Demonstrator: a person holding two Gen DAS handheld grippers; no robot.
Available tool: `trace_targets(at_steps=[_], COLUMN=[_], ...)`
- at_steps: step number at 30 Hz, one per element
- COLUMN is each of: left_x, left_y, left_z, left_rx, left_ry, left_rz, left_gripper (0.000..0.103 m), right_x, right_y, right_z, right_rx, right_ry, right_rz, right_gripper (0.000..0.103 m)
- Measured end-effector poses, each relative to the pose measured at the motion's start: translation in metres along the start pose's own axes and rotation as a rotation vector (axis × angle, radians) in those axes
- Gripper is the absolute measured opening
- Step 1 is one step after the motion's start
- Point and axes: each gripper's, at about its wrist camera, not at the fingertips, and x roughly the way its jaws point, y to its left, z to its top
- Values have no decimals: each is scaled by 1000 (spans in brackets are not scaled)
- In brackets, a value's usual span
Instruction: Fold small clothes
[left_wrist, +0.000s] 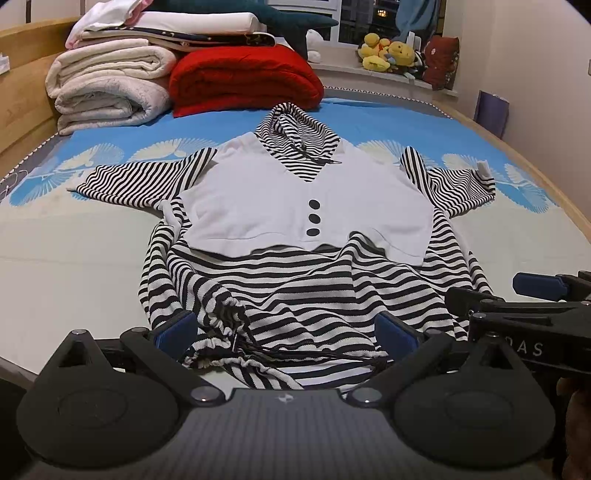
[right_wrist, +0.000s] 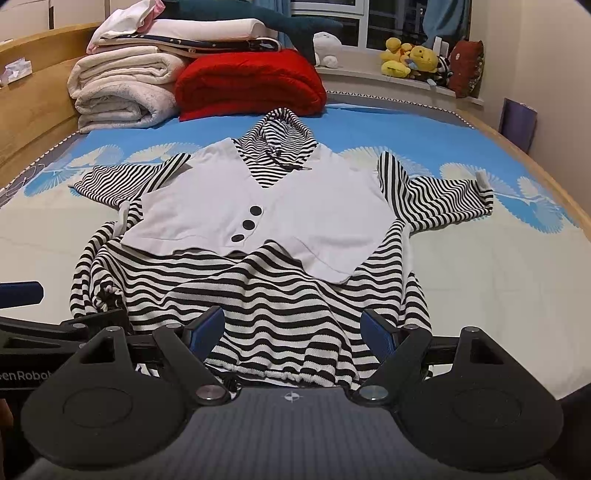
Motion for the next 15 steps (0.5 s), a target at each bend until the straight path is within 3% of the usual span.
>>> trace_targets(at_steps=[15], left_x=[0], left_y=[1], left_z=[0], left_rx=[-15], left_ry=[4], left_rz=[-14], left_gripper=[102], right_x=[1], right_y=[0], right_z=[0], right_rx=[0], right_ry=[4], right_rz=[0], right_gripper=[82])
